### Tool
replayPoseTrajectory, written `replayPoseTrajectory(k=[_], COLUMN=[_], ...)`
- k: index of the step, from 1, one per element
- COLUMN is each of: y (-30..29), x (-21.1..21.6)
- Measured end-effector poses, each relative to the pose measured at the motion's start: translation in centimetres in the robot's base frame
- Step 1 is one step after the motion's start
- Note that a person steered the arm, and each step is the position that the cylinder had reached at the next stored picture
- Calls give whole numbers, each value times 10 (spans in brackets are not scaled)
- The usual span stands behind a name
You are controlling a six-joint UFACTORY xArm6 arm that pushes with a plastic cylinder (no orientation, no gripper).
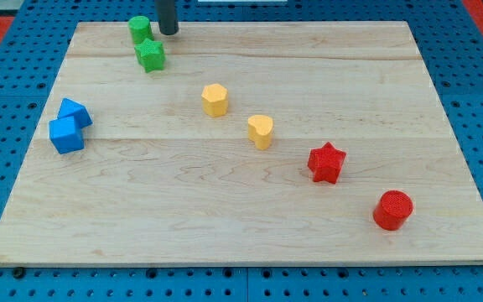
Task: Push the green circle towards the top left corner of the board
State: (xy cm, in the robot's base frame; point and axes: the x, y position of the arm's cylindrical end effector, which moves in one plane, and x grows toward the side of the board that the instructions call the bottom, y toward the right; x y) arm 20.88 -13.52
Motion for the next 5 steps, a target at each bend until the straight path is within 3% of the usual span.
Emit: replayPoseTrajectory(k=[5], y=[-39], x=[13])
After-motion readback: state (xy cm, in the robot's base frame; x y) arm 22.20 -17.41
